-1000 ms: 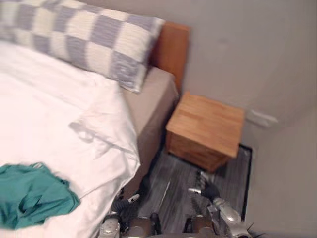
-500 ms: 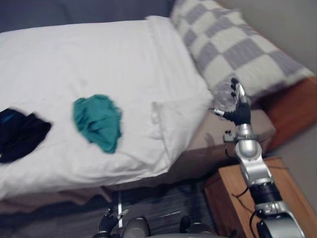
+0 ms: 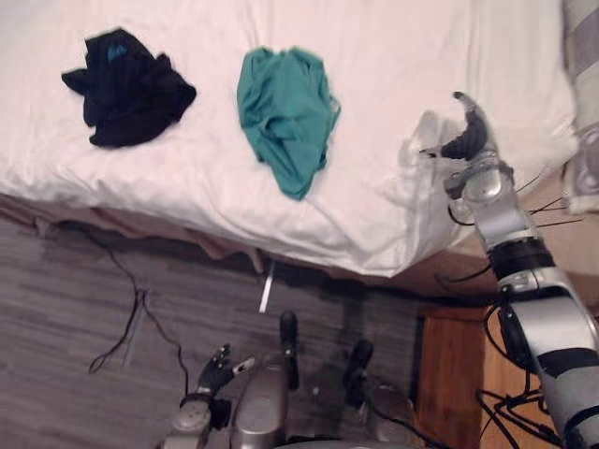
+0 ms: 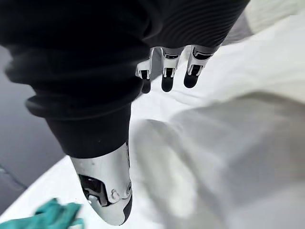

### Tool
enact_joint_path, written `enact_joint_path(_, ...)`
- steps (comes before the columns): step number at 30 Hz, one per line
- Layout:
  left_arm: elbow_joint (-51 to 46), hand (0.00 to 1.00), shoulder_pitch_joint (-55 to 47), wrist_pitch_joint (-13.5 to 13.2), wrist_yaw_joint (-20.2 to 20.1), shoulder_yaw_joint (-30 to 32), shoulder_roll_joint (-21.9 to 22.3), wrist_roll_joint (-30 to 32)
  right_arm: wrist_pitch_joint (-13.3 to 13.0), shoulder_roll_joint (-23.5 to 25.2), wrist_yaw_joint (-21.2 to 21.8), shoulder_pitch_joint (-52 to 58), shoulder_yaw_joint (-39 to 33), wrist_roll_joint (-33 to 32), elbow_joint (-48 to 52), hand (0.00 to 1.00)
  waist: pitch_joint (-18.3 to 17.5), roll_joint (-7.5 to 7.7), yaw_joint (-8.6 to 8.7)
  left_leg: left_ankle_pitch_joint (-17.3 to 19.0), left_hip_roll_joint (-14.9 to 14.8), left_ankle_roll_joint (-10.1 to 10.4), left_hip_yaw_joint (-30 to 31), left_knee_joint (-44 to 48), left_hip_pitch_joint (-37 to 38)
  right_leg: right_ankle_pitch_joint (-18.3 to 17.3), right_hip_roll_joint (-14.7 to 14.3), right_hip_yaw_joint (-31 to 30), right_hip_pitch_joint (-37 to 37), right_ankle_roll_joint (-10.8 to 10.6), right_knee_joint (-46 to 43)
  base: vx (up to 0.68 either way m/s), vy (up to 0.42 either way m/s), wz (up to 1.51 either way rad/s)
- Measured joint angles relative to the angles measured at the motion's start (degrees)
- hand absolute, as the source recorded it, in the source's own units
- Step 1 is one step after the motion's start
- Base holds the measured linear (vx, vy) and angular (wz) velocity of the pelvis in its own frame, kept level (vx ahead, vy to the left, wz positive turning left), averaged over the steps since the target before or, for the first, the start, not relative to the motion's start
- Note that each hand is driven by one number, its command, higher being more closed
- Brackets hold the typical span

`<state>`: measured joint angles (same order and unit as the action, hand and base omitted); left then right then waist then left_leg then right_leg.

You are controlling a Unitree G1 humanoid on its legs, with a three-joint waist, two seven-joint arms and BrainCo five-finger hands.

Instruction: Tidy the bed and pick cloth on bed and put in laundry

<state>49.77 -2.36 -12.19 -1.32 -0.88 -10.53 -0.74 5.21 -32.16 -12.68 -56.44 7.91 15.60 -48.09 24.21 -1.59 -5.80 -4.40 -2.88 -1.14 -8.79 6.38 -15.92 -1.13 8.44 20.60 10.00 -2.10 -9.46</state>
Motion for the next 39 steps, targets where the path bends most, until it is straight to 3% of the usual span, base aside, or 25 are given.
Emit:
enact_joint_path(4,0.1,0.00,2.2,-0.2,-1.1,-3.3,0.1,-2.2,3.9,-5.1,0.9,-3.9,0.1,3.9,-3.0,1.00,1.6,-2.97,0.15,-0.7,0.2,-0.1,-0.4,-0.1,-3.3,-0.6,1.1,-1.0,5.4,-0.1,-3.9,0.00,0.001,-0.06)
enact_joint_path(7,0.2,0.00,3.6,-0.3,-1.2,-5.3,0.3,-3.4,4.5,-7.1,6.6,-5.0,0.1,5.7,-3.3,1.00,2.0,-3.78,0.44,-1.4,0.9,-0.2,-0.8,-0.5,-4.0,-2.8,2.5,-1.8,8.5,-0.4,-8.3,0.03,-0.023,-0.02)
enact_joint_path(11,0.2,0.00,3.7,-1.4,-1.1,-6.3,0.3,-3.3,4.5,-7.1,7.5,-4.4,0.1,4.3,-3.2,1.00,2.0,-3.78,1.08,-1.4,1.3,-0.2,-0.9,-0.5,-3.3,-4.6,3.4,-2.1,9.2,-0.3,-11.3,0.04,-0.037,0.04)
enact_joint_path(14,0.3,0.00,3.5,-2.4,-1.2,-6.3,0.2,-3.4,4.1,-7.1,5.1,-1.7,-0.3,0.2,-1.6,1.00,2.0,-3.72,1.69,-1.8,1.3,0.3,-1.3,-2.5,-1.2,-4.7,3.3,-2.6,8.0,-0.4,-10.8,0.04,-0.036,-0.08)
enact_joint_path(17,-0.2,0.00,3.4,-3.4,-1.3,-6.3,-0.2,-3.4,3.8,-7.1,3.6,6.6,-5.3,-2.7,3.7,1.00,2.0,-3.40,2.01,-2.3,1.1,0.4,-2.5,-5.2,3.2,-4.0,2.2,-3.5,4.3,-0.7,-7.9,0.04,-0.024,-0.22)
enact_joint_path(18,-0.6,0.00,3.3,-3.4,-1.6,-6.2,-0.3,-3.4,3.7,-7.0,3.2,10.3,-7.8,-3.7,5.6,0.00,1.9,-3.11,2.47,-2.3,1.0,0.4,-2.7,-6.0,4.5,-3.5,1.8,-3.7,3.0,-0.8,-6.4,0.05,-0.016,-0.14)
enact_joint_path(20,-1.0,0.00,3.2,-3.3,-2.4,-5.9,-0.4,-3.4,3.5,-6.4,2.8,16.6,-12.0,-4.7,8.3,0.00,1.3,-1.94,4.03,-2.4,1.0,0.6,-3.2,-6.9,5.5,-2.5,1.3,-3.9,1.6,-1.3,-4.3,0.09,-0.009,-0.18)
enact_joint_path(24,-1.0,0.00,1.1,-2.0,-2.7,-5.7,-0.4,-3.3,3.1,-0.8,2.8,32.6,-19.6,-8.6,11.2,0.00,-2.2,2.69,6.07,-2.3,1.1,0.9,-7.2,-10.8,11.3,-0.7,0.2,-7.1,-2.5,-2.2,0.4,0.14,0.002,-0.47)
enact_joint_path(27,-0.9,0.00,0.3,-1.0,-3.7,-5.7,-0.5,-3.0,0.5,3.7,3.1,39.2,-22.1,-10.7,13.6,0.00,-6.3,4.45,7.27,-1.5,1.1,2.0,-8.7,-11.7,14.1,-0.6,-0.1,-8.3,-5.0,-2.3,2.3,0.13,0.009,-0.26)
enact_joint_path(31,-0.8,0.00,-0.7,0.7,-4.7,-5.1,-0.5,-2.7,-0.4,7.1,6.4,45.2,-26.0,-12.1,13.4,0.00,-9.6,4.75,7.50,-0.6,0.9,2.7,-8.9,-11.7,17.1,-0.7,-0.6,-8.4,-8.8,-2.4,4.0,0.09,0.000,-0.02)
enact_joint_path(36,-0.2,0.00,-3.8,2.0,-5.6,-3.0,-0.8,-1.8,2.9,6.9,8.5,54.8,-31.6,-12.1,13.4,0.00,-11.7,4.86,8.44,-0.3,0.8,2.3,-10.3,-11.9,18.3,-0.7,-1.2,-10.4,-9.4,-2.4,4.6,0.01,0.005,-0.20)
enact_joint_path(39,0.4,0.00,-6.6,3.2,-6.2,-2.6,-1.2,-1.8,4.4,5.5,7.0,61.6,-37.3,-10.3,17.9,0.00,-14.1,5.04,10.67,-0.1,0.7,2.2,-10.5,-12.3,18.9,-0.7,-1.5,-10.9,-9.7,-2.4,4.7,-0.03,0.002,-0.12)
